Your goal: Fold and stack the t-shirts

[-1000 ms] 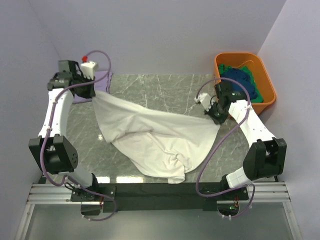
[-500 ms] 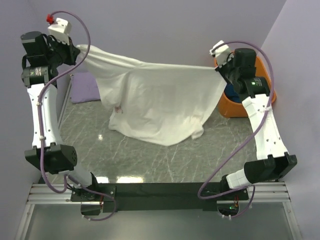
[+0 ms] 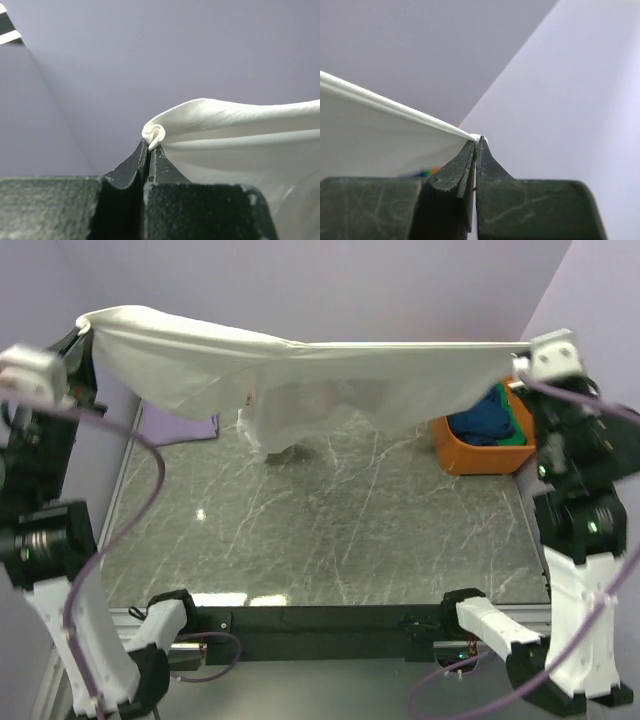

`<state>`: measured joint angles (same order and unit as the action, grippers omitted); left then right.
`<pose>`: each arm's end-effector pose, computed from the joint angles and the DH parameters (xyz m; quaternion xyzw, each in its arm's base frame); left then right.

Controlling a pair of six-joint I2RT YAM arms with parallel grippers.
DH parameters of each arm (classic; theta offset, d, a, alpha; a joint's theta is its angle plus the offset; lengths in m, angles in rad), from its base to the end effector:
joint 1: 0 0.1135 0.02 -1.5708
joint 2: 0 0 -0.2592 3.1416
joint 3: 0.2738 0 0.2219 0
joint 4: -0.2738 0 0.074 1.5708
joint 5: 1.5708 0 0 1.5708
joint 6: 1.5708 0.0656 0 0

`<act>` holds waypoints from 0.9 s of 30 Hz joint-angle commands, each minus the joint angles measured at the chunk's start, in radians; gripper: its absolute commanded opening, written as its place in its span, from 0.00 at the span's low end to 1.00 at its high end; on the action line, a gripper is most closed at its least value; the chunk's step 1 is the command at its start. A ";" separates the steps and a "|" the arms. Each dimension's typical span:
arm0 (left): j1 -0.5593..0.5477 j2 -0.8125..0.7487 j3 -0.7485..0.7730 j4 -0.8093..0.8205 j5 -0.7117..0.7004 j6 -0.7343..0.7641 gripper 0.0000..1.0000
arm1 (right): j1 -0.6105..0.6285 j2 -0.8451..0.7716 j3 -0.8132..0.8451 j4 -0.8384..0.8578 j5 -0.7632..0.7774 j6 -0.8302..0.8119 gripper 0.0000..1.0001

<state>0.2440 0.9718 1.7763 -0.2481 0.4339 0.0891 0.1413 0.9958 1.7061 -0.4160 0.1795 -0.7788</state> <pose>0.0961 -0.0045 0.5936 0.1509 0.4875 0.0384 0.8591 0.1348 0.0073 0.5560 -0.1990 0.5637 -0.3014 0.7429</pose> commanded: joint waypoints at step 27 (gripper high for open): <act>0.018 -0.131 -0.602 -0.173 0.094 0.218 0.01 | 0.056 0.044 -0.405 0.138 -0.126 -0.126 0.00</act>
<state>0.2523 0.8185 1.2854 -0.4316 0.4870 0.2462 0.1566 0.9451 1.3746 -0.2199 0.0803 -0.9134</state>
